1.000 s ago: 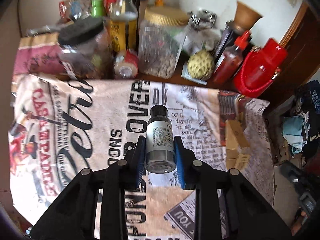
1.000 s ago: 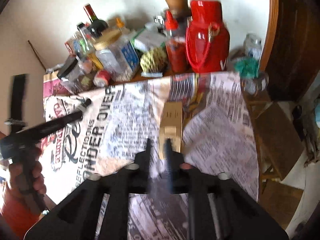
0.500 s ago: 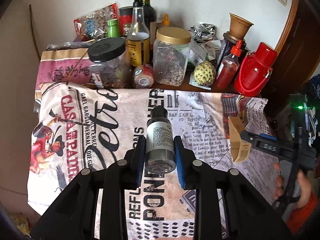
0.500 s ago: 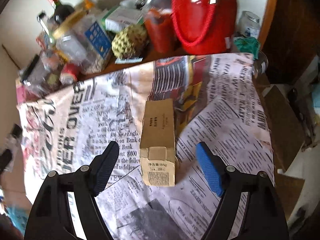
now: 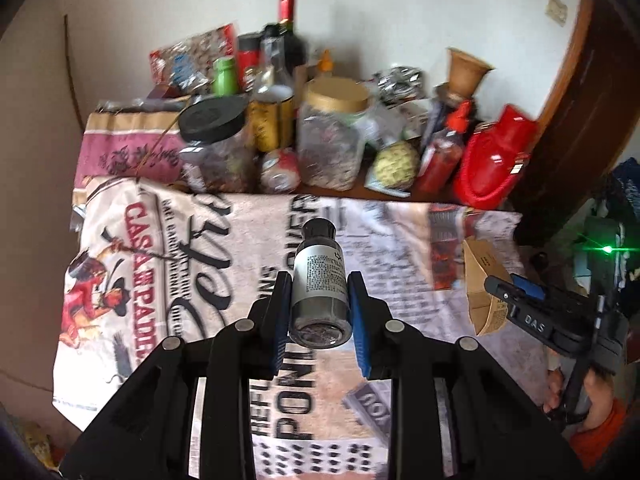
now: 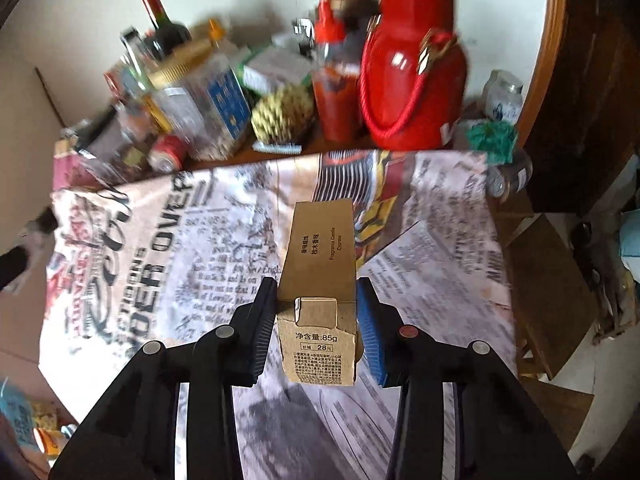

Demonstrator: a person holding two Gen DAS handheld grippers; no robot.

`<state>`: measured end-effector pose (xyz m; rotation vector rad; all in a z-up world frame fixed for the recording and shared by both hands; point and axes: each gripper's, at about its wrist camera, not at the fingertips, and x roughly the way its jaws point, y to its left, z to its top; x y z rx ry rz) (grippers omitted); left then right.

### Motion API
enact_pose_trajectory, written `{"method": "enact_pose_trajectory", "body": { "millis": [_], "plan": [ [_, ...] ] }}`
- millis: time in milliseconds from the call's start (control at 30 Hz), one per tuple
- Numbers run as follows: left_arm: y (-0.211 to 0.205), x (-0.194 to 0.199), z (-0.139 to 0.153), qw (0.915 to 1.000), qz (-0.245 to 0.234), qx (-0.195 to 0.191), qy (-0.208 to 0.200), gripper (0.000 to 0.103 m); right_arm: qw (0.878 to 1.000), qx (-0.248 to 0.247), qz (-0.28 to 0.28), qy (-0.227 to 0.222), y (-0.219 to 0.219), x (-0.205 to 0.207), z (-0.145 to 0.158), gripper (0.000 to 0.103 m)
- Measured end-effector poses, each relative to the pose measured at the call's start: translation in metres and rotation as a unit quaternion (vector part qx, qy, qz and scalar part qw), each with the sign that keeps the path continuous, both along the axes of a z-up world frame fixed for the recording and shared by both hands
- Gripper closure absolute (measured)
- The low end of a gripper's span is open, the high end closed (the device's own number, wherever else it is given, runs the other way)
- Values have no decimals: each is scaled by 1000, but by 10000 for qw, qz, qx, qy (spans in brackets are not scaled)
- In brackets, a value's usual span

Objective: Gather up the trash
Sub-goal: 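Lift the cardboard box and white bottle off the table in both tools, then carry the box and bottle in both tools down over the white bucket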

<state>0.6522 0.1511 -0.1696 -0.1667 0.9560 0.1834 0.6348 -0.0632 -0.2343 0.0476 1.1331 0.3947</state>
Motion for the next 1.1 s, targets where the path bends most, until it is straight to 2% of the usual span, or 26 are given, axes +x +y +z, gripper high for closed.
{"method": "enact_pose_trajectory", "body": {
  "millis": [233, 367, 600, 833, 1100],
  "plan": [
    [-54, -24, 31, 9990, -176, -96, -401, 76, 9968, 399, 161, -669, -45, -35, 65, 67],
    [-87, -54, 52, 9977, -194, -15, -642, 76, 9922, 726, 346, -949, -61, -56, 96, 67],
    [-116, -109, 89, 9947, -157, 10, -1020, 76, 9832, 1046, 578, -1380, -79, -99, 138, 67],
    [-123, -165, 129, 9891, -244, 69, -1452, 76, 9756, 1185, 608, -1748, -84, -150, 172, 67],
    [-107, -232, 146, 9832, -429, -17, -1772, 76, 9724, 1074, 346, -2042, -74, -225, 193, 67]
  ]
}}
